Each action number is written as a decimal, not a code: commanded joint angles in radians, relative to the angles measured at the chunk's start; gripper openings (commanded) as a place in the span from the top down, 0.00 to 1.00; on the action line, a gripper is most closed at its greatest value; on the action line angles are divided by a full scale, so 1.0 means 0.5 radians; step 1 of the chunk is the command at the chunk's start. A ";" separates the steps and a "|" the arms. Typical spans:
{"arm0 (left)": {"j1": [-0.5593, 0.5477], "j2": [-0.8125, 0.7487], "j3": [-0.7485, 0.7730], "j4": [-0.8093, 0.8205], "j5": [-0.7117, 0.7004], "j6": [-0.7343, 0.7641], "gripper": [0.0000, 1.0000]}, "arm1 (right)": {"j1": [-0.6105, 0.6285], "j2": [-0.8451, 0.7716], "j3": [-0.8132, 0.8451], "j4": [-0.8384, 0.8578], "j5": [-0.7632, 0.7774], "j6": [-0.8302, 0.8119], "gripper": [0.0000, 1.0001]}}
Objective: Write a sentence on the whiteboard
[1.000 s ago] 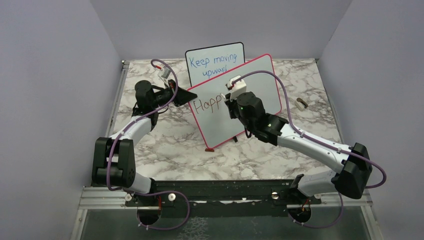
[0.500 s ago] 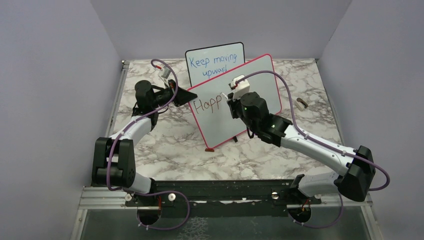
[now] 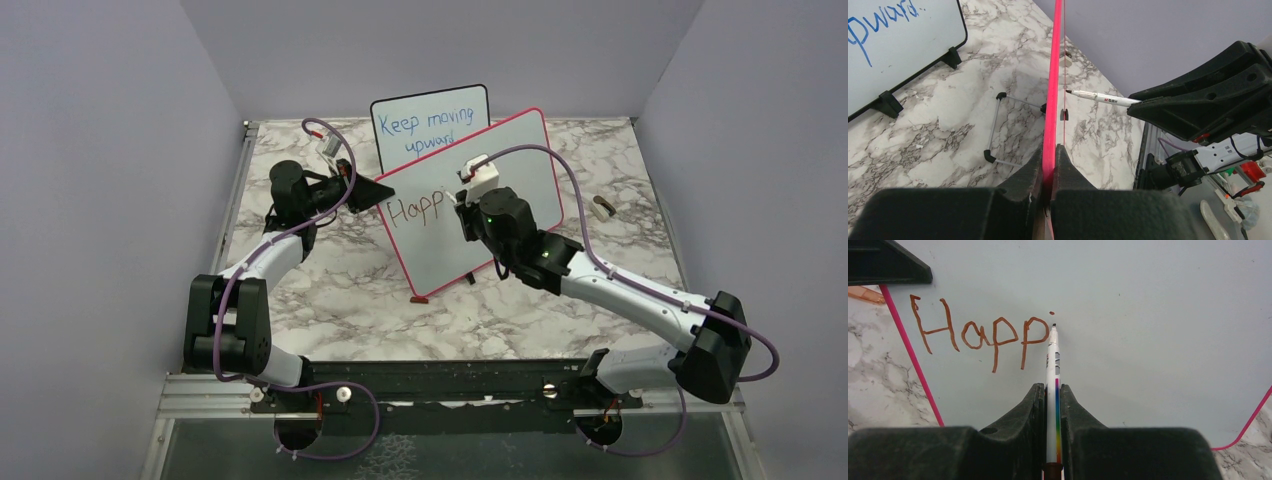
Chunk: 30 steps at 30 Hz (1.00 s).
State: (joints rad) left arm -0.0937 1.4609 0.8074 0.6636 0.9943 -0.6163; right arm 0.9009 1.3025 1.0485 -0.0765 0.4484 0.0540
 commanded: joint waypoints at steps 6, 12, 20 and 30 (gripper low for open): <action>-0.009 0.054 0.005 -0.094 0.021 0.113 1.00 | -0.013 0.052 -0.009 0.085 0.002 0.014 0.99; -0.009 0.054 0.005 -0.097 0.021 0.113 1.00 | -0.013 0.062 -0.011 0.130 0.039 0.007 0.99; -0.008 0.051 0.006 -0.097 0.022 0.115 1.00 | -0.013 0.057 0.001 0.101 0.048 0.002 0.99; -0.008 0.051 0.008 -0.102 0.019 0.118 1.00 | -0.013 0.002 -0.073 -0.017 0.063 0.053 0.99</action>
State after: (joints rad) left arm -0.0937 1.4609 0.8078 0.6609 0.9943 -0.6159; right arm 0.9009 1.3216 1.0389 -0.0521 0.4557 0.0593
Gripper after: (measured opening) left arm 0.034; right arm 0.173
